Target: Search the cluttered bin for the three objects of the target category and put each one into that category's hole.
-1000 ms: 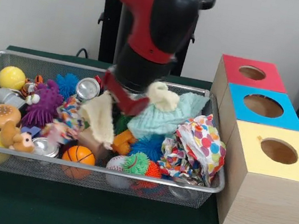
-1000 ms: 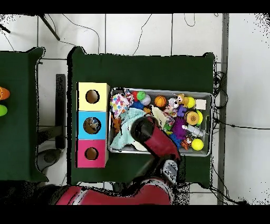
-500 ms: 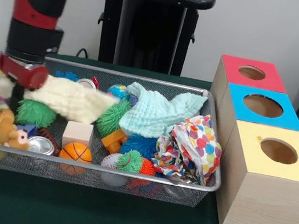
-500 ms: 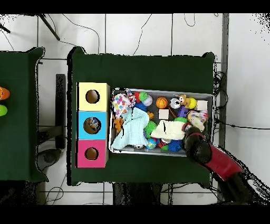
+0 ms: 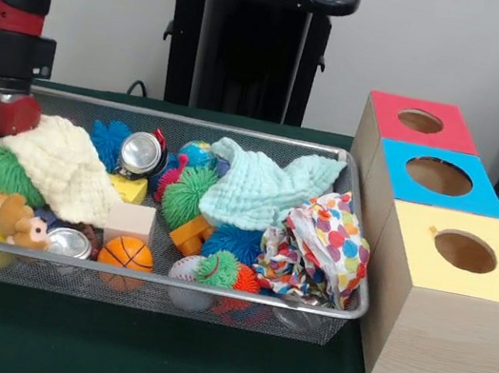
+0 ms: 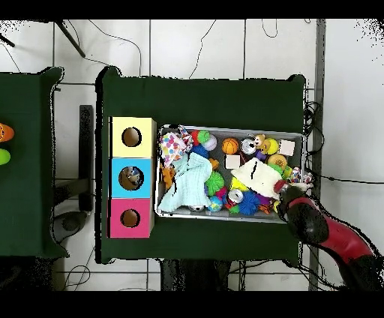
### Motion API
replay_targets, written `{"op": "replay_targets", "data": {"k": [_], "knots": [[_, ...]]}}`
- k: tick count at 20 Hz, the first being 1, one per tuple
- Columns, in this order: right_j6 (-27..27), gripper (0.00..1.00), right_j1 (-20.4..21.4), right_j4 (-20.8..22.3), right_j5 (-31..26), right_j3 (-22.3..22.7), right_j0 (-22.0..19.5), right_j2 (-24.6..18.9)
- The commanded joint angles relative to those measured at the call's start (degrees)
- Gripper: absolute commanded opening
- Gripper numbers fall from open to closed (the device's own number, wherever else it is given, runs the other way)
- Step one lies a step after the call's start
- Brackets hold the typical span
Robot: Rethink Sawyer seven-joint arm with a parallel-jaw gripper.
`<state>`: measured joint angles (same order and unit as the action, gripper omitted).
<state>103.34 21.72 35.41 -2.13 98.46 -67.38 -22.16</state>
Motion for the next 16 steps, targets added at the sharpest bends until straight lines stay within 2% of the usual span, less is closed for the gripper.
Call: {"op": "replay_targets", "data": {"k": [1,3,7,9,13,16], "knots": [[-7.7,0.0,-4.2,14.0,-3.2,-8.0,5.8,6.5],[-2.5,0.0,-3.0,14.1,-0.7,-7.2,10.6,11.1],[0.1,0.0,1.2,11.5,-3.8,-3.4,14.1,12.6],[-0.3,0.0,5.1,9.2,-7.0,-1.3,15.0,12.0],[-4.6,0.0,15.5,3.1,-17.3,3.1,14.1,7.6],[-4.9,0.0,18.4,0.7,-20.8,4.0,13.8,6.0]]}}
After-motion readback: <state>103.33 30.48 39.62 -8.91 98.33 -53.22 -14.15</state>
